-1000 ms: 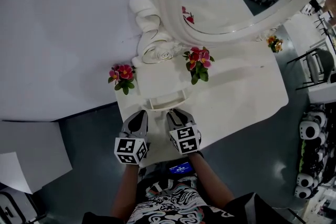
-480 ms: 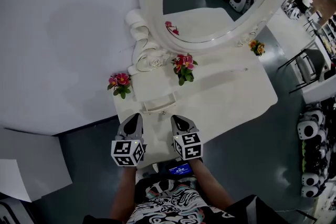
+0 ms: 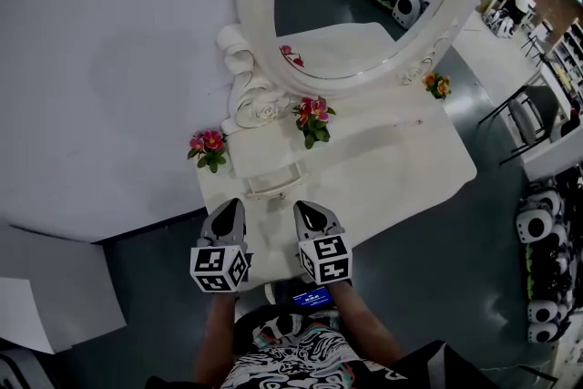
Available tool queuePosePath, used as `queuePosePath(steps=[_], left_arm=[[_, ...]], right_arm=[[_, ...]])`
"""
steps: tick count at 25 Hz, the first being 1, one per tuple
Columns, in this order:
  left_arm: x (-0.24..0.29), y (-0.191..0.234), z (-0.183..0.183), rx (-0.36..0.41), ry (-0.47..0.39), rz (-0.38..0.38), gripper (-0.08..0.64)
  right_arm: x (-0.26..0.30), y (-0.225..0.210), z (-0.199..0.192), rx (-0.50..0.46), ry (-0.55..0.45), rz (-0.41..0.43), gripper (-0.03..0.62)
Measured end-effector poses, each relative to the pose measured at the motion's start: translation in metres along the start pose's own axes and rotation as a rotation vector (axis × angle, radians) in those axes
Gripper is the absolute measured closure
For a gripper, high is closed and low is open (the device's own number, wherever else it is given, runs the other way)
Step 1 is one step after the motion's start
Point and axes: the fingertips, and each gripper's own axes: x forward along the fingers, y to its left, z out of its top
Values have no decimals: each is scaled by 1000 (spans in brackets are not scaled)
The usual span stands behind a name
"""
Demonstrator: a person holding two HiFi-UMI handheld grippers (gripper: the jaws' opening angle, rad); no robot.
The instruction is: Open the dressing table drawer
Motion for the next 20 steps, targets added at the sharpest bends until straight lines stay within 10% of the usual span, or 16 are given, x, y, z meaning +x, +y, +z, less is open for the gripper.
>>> queuePosePath(steps=[20], left_arm=[[8,1,-4,-1,15,-10,558]], right_arm=[[3,-8,5,-8,2,-34,592]])
